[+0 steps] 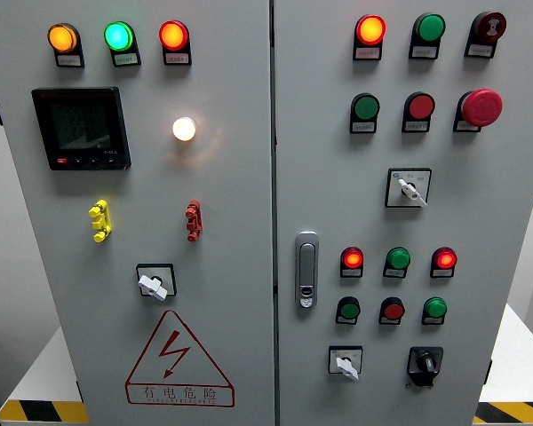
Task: Trip black knob to open circuit
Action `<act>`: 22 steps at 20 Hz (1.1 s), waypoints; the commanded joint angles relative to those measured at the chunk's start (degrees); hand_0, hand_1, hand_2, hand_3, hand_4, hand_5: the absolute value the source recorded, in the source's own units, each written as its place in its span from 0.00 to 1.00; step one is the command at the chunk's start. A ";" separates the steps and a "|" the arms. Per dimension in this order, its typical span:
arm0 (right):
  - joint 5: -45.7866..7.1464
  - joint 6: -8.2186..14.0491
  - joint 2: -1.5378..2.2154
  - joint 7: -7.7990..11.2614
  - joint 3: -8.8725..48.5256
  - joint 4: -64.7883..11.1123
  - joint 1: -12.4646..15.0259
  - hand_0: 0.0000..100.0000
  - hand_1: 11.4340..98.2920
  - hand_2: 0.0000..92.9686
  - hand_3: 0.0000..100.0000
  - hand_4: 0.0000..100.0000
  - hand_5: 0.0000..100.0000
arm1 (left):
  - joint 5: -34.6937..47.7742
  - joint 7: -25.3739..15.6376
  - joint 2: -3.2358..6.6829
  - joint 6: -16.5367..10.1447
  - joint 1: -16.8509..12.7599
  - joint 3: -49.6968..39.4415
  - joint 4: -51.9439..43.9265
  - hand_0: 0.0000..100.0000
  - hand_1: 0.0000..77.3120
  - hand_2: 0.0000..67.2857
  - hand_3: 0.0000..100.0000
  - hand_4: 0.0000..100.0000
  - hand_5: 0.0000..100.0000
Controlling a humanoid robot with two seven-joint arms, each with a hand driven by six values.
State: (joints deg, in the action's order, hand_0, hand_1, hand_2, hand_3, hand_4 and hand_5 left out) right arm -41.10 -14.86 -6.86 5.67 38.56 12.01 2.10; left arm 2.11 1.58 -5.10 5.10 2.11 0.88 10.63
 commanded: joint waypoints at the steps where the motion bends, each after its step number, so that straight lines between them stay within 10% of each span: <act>1: -0.47 -2.19 0.01 0.05 2.73 1.35 -0.17 0.68 0.35 0.00 0.14 0.03 0.13 | 0.00 0.00 0.00 0.00 0.00 0.00 0.00 0.00 0.00 0.29 0.26 0.10 0.09; 7: -2.83 -2.28 0.01 -0.13 6.06 0.47 -1.14 0.68 0.35 0.00 0.13 0.02 0.13 | 0.00 0.00 0.00 0.00 0.09 0.00 0.00 0.00 0.00 0.29 0.26 0.10 0.09; 18: -50.70 -2.98 0.01 -0.39 46.31 -10.59 -0.87 0.68 0.35 0.00 0.13 0.02 0.13 | 0.00 0.00 0.00 0.00 0.00 0.00 0.00 0.00 0.00 0.29 0.26 0.10 0.09; 22: -61.54 -6.66 0.01 -0.31 56.96 -15.07 -1.14 0.67 0.36 0.00 0.14 0.03 0.13 | 0.00 0.00 0.00 0.00 0.00 0.00 0.00 0.00 0.00 0.29 0.26 0.10 0.09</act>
State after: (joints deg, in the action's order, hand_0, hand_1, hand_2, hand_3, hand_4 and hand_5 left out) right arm -98.89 -19.87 -6.86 5.34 91.83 -1.00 1.03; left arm 2.11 1.58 -5.09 5.10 2.11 0.88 10.63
